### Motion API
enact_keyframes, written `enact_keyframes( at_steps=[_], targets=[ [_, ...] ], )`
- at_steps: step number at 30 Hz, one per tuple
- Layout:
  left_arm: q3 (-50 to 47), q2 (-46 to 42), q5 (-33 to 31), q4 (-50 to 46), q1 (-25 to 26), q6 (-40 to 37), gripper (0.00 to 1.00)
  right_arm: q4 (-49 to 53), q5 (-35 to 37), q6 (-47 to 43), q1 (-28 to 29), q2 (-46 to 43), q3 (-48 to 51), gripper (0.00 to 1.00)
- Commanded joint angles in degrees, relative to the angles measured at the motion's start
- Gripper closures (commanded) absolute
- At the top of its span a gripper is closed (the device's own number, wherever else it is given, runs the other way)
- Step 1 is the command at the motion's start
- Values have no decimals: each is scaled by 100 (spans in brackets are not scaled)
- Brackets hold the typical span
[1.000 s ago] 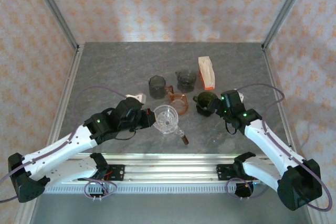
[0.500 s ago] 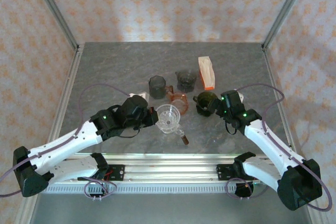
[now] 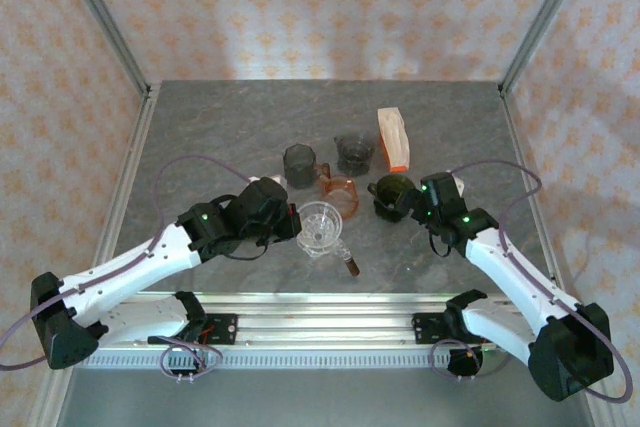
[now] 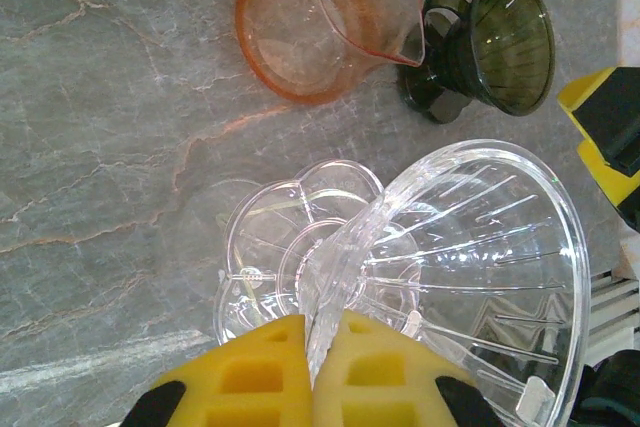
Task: Place the coffee filter in the dripper
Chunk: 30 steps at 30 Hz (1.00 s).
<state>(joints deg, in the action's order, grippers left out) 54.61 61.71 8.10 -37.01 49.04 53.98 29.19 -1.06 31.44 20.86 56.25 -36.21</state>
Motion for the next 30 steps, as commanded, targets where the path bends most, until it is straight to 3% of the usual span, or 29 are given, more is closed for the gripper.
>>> enact_keyframes(
  at_steps=[1, 14, 21, 26, 30],
  targets=[
    [142, 23, -73, -30, 12, 25, 100, 148, 211, -36, 36, -70, 17, 2],
    [117, 214, 143, 3, -29, 104, 100, 166, 212, -37, 41, -97, 48, 2],
    [128, 165, 100, 12, -29, 114, 63, 175, 204, -31, 36, -105, 26, 2],
    [324, 71, -24, -88, -50, 14, 45, 175, 177, -3, 40, -131, 10, 2],
    [571, -266, -513, -105, -72, -306, 32, 62, 170, 9, 38, -175, -9, 0]
  ],
)
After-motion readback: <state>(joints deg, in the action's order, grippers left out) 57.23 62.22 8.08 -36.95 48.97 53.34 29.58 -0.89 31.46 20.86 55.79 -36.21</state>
